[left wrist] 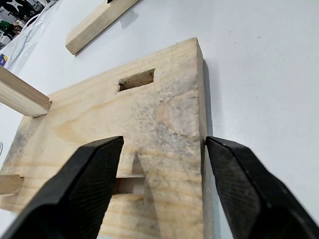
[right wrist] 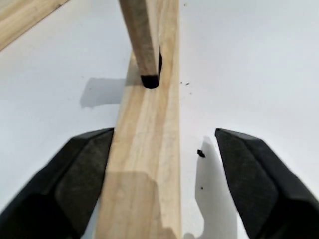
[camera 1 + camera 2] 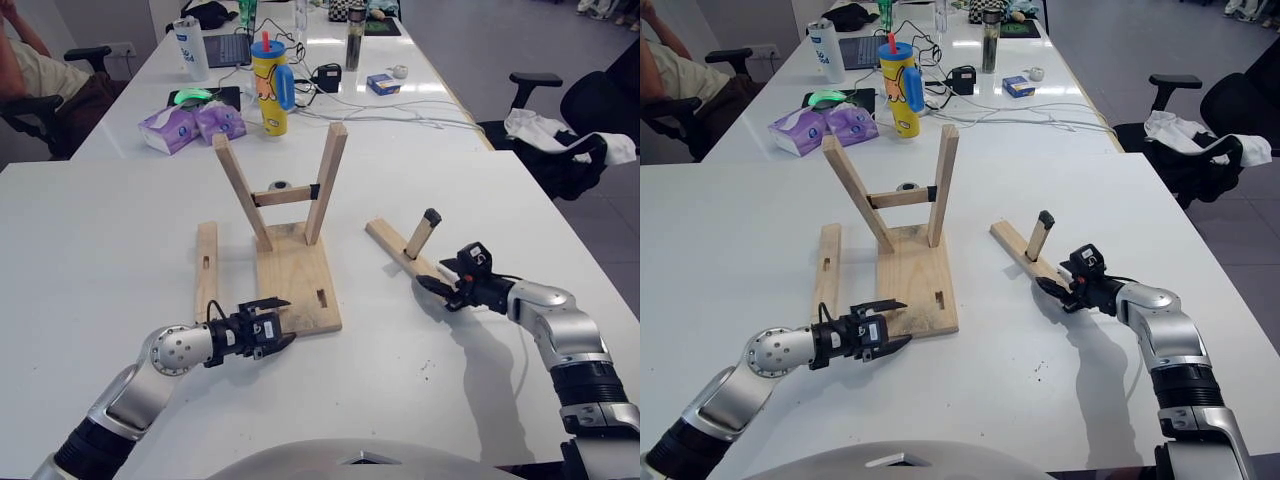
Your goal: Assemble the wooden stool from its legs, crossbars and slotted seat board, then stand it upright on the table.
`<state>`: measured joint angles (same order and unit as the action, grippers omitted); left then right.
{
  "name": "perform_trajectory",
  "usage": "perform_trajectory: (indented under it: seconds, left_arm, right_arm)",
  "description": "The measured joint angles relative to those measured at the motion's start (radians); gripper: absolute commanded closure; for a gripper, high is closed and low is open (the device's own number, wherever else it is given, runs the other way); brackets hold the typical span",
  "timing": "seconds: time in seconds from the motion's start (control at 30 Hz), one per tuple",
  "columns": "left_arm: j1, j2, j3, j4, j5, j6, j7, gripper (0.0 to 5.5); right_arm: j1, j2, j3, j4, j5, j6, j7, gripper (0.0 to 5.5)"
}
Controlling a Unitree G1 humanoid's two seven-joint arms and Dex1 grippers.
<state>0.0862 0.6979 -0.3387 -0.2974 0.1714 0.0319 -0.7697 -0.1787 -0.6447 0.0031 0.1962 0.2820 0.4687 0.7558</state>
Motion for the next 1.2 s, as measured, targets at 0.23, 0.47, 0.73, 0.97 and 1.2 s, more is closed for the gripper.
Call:
perform_trajectory:
  seconds: [0.23,0.47,0.73,0.97,1.2]
  left_arm:
    - [-0.017,0.008,0.002,0.034,0.020,-0.030,-0.002,2.43]
    - [-0.064,0.005,0.026,0.105,0.048,-0.069,0.042,2.43]
    - [-0.138,-0.150,0.201,-0.026,-0.362,0.129,0.046,2.24]
    - [-0.232,-0.186,0.389,-0.075,-0.932,0.544,0.023,1.19]
    - [-0.411,-0.202,0.523,0.006,-1.550,0.856,0.129,0.63]
  right_arm:
    - [-0.002,0.007,0.032,-0.015,-0.038,-0.002,0.001,3.45]
    - [0.004,0.093,-0.013,-0.030,-0.020,0.011,-0.078,3.45]
    - [-0.042,0.244,-0.262,-0.150,0.272,0.022,-0.141,3.45]
    - [-0.146,0.264,-0.341,-0.366,0.746,0.324,-0.144,3.45]
    - [-0.158,0.227,-0.283,-0.459,1.067,0.572,-0.117,3.45]
